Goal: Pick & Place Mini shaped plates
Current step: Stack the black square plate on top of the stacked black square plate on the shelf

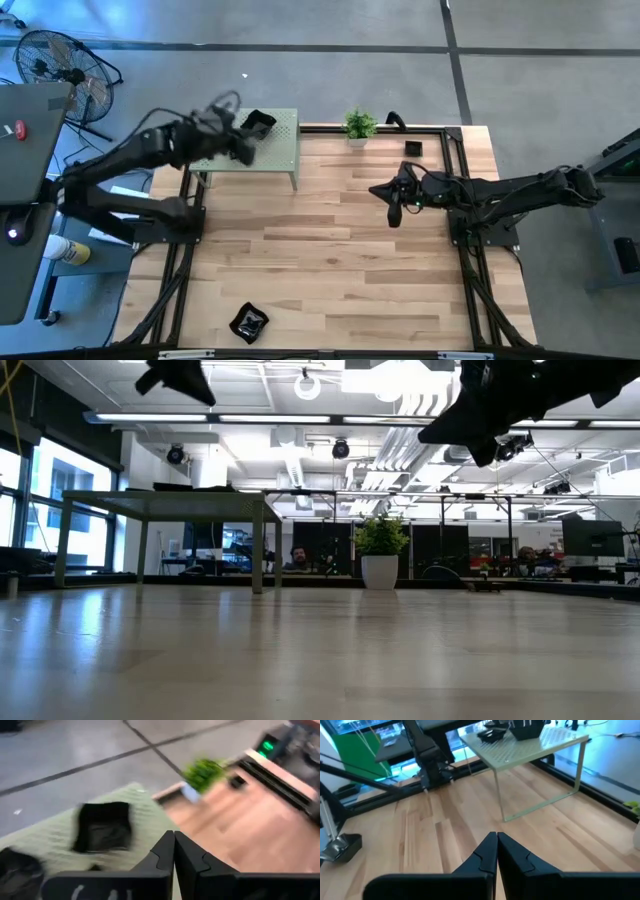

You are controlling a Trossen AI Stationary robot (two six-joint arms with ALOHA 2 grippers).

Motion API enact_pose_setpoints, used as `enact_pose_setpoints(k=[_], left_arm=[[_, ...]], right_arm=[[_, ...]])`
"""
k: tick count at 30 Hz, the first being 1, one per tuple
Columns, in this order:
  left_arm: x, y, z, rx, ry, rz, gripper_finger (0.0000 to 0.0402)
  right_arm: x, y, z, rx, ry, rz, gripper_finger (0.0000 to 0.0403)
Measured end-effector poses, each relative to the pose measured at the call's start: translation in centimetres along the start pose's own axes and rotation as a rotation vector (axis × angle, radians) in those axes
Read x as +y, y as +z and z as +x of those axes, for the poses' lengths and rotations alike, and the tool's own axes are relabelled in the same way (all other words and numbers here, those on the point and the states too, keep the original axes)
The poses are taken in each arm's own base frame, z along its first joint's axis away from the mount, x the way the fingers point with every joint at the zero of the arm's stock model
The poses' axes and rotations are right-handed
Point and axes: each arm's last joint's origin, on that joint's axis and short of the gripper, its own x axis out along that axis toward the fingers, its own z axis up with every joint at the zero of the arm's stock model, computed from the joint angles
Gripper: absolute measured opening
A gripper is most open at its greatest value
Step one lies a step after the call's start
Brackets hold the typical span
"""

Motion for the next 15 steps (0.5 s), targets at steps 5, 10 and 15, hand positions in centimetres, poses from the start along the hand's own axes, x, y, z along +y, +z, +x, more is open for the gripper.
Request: enact_pose_setpoints(k=[5, 10, 15], left_arm=[[-4.6, -2.3, 0.3, 0.068, -0.106, 0.136, 0.0001], [-9.1, -5.2, 0.7, 0.136, -0.176, 0.214, 0.0001], [-12.7, -9.0, 1.4, 0.135, -0.329, 0.237, 0.0000]], right_arm=[[0.0, 0.1, 0.0, -0.010, 0.001, 0.003, 0.0007], [0.1, 0.0, 0.0, 0.007, 0.040, 0.013, 0.0007], [0.1, 0.6, -0.1, 0.009, -0.028, 0.014, 0.0007]])
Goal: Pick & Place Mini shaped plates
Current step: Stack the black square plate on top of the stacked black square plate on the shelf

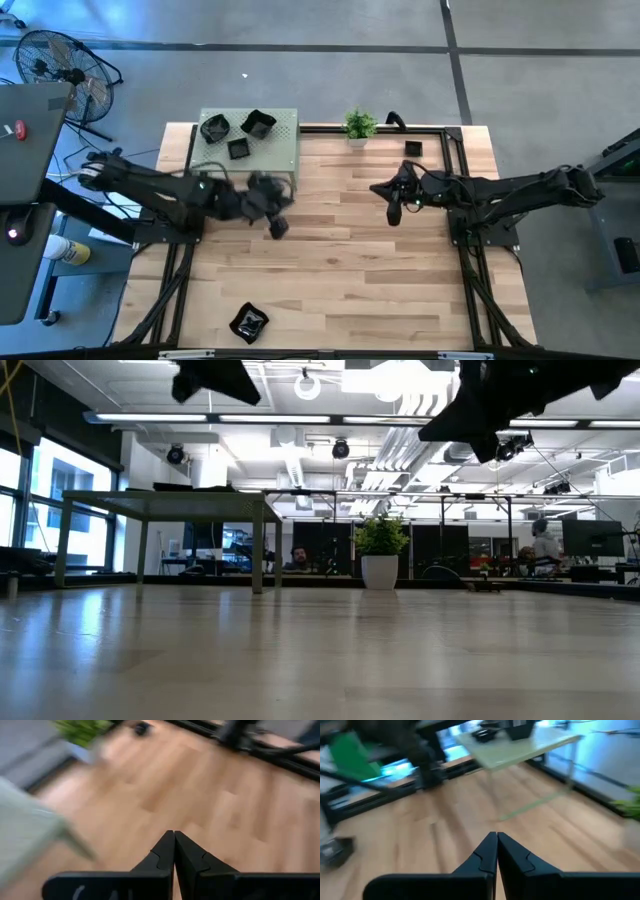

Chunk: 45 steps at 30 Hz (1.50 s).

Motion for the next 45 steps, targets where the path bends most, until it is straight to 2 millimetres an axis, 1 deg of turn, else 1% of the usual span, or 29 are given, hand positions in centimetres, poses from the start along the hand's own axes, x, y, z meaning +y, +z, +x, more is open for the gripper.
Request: enact_pose_setpoints(k=[3, 6, 9, 12, 16, 20, 25, 32, 36, 40, 42, 45], left_arm=[[-0.8, -2.6, 1.9, -0.057, -0.133, -0.063, 0.0000], [-0.9, -5.4, 3.2, -0.138, -0.251, -0.130, 0.0000], [-1.0, -7.3, 3.6, -0.202, -0.351, -0.175, 0.0000], [-1.0, -8.3, 3.5, -0.235, -0.377, -0.187, 0.0000], [-1.2, -8.6, 3.3, -0.251, -0.364, -0.162, 0.0000], [-1.2, -8.6, 3.3, -0.252, -0.361, -0.159, 0.0000], [-1.1, -8.6, 3.3, -0.258, -0.340, -0.160, 0.0000], [-0.8, -8.7, 3.4, -0.297, -0.226, -0.153, 0.0000], [-0.7, -8.6, 3.4, -0.317, -0.187, -0.155, 0.0000], [-0.5, -8.7, 3.5, -0.318, -0.175, -0.171, 0.0000], [0.1, -8.9, 3.6, -0.305, -0.186, -0.151, 0.0000], [1.2, -8.8, 3.3, -0.302, -0.251, -0.185, 0.0000]], right_arm=[[-0.4, 1.3, -0.2, 0.017, -0.118, 0.033, 0.0007], [-1.4, 3.0, -0.6, 0.040, -0.243, 0.106, 0.0003], [-3.2, 3.8, -0.9, 0.069, -0.356, 0.186, 0.0002], [-5.8, 3.4, -1.1, 0.120, -0.446, 0.293, 0.0001], [-9.5, 2.3, -1.6, 0.187, -0.498, 0.480, 0.0001], [-12.3, 1.7, -2.6, 0.204, -0.619, 0.597, 0.0005], [-14.9, 1.5, -3.5, 0.188, -0.769, 0.658, 0.0027], [-19.1, -0.5, -2.6, 0.329, -0.922, 0.687, 0.0082], [-20.3, -1.0, -1.4, 0.334, -0.977, 0.666, 0.0110], [-21.1, -1.6, -0.6, 0.317, -1.040, 0.679, 0.0123], [-21.5, -2.0, -0.2, 0.326, -1.078, 0.677, 0.0123], [-21.7, -2.6, 0.5, 0.336, -1.116, 0.677, 0.0122]])
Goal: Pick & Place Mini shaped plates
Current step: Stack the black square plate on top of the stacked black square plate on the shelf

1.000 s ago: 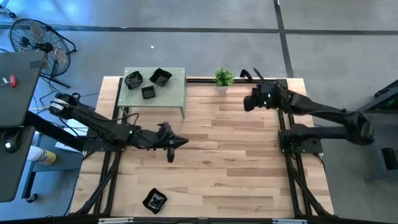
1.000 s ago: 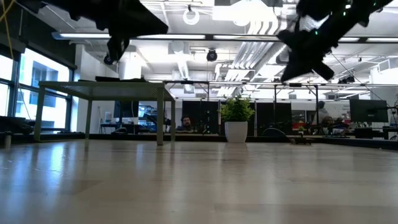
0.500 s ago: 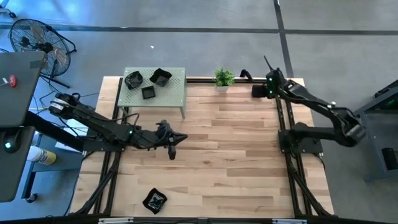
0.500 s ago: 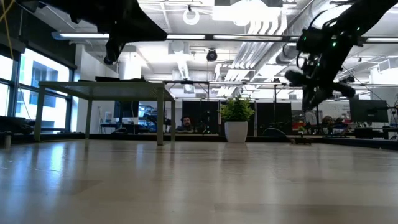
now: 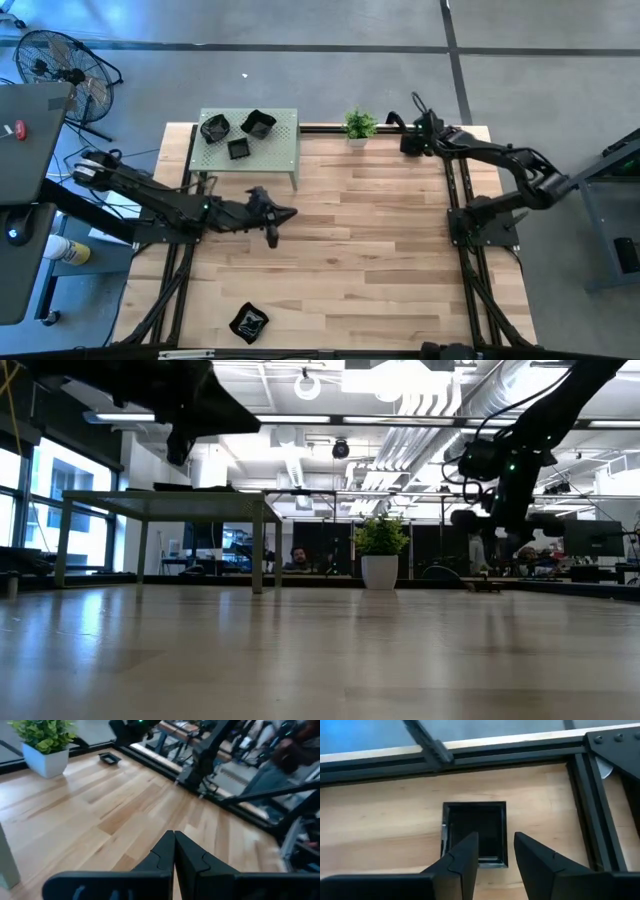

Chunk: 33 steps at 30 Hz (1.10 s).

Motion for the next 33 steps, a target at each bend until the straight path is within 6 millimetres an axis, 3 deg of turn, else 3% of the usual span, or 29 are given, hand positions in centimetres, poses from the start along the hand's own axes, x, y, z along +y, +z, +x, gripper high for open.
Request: enact_pose_setpoints(k=[8, 14, 18, 23, 26, 33], left_arm=[[1.7, 0.3, -2.2, -0.015, -0.035, 0.004, 0.0000], [2.4, 0.3, -3.2, 0.013, -0.006, 0.033, 0.0000], [2.5, 0.5, -3.4, -0.002, 0.010, 0.041, 0.0000], [2.5, 0.5, -3.4, -0.003, 0.015, 0.038, 0.0000], [2.5, 0.5, -3.4, -0.008, 0.020, 0.035, 0.0000], [2.5, 0.5, -3.4, -0.008, 0.022, 0.030, 0.0000]], right_arm=[[0.3, 0.1, 0.6, -0.045, -0.037, 0.069, 0.0124], [1.2, -0.5, 1.3, 0.010, 0.036, 0.036, 0.0118], [2.4, -1.5, 2.0, 0.036, 0.053, -0.016, 0.0072], [2.7, -2.0, 1.6, 0.039, 0.047, -0.046, 0.0018], [2.7, -2.0, 1.6, 0.034, 0.052, -0.057, 0.0032], [3.2, -2.0, 3.0, 0.022, 0.067, -0.064, 0.0107]])
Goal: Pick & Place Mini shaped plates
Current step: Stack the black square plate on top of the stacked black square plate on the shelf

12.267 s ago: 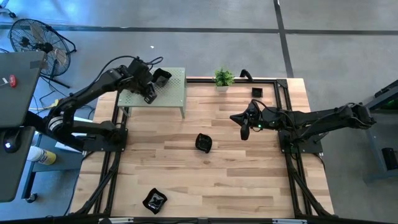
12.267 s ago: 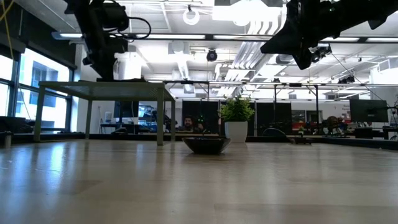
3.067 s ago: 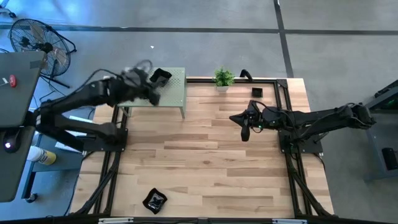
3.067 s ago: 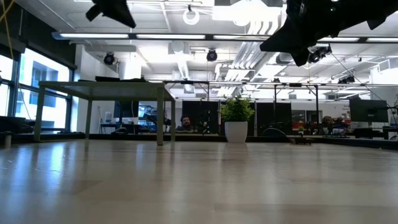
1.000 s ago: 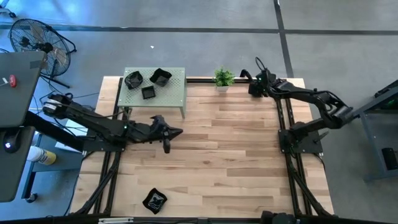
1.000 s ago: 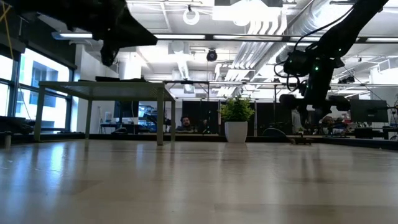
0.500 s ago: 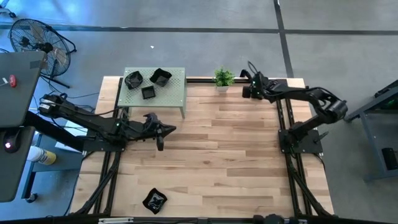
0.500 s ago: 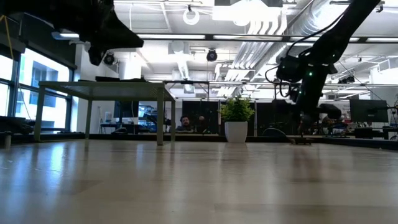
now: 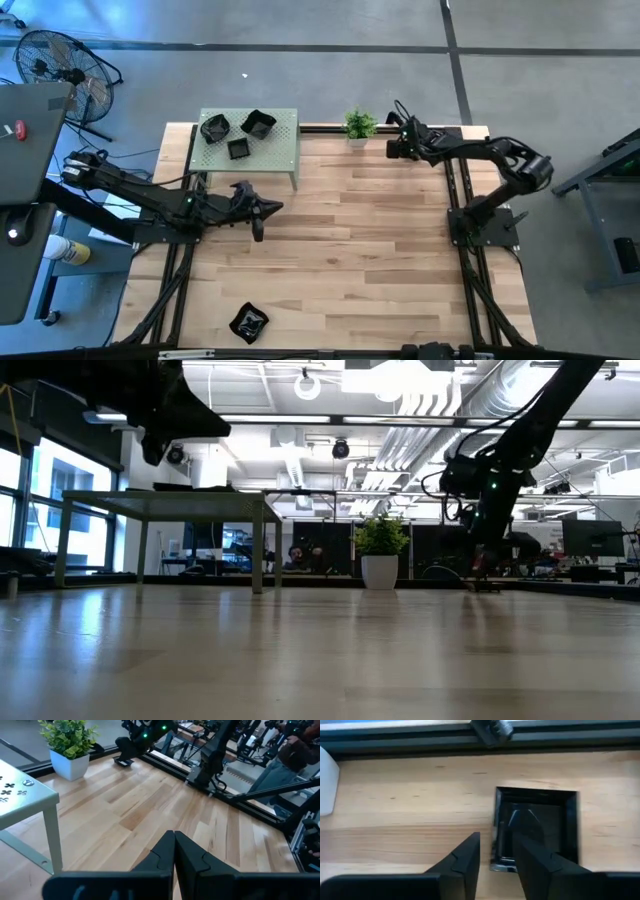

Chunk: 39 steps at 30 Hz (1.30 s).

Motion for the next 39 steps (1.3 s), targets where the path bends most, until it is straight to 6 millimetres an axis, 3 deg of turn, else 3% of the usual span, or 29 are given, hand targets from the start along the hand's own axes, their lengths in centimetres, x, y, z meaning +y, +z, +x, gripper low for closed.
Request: enact_pose_setpoints(k=[5, 17, 25, 31, 39], left_arm=[[0.0, 0.0, 0.0, 0.000, 0.001, -0.020, 0.0000], [0.0, 0.0, 0.0, 0.000, 0.000, -0.021, 0.0000], [0.0, 0.0, 0.0, 0.000, 0.000, -0.022, 0.0000], [-0.1, 0.1, 0.0, -0.007, -0.004, -0.028, 0.0000], [-0.1, 0.3, 0.0, -0.030, 0.005, -0.036, 0.0000]], right_arm=[[0.6, -0.3, 0.9, 0.002, -0.044, -0.024, 0.0114], [0.9, -0.5, 1.2, 0.005, -0.060, -0.061, 0.0030], [0.9, -0.5, 0.8, 0.033, -0.017, -0.073, 0.0011], [1.1, -0.2, -1.6, 0.059, 0.082, -0.084, 0.0009], [2.3, -1.7, -7.3, 0.092, 0.292, -0.213, 0.0008]])
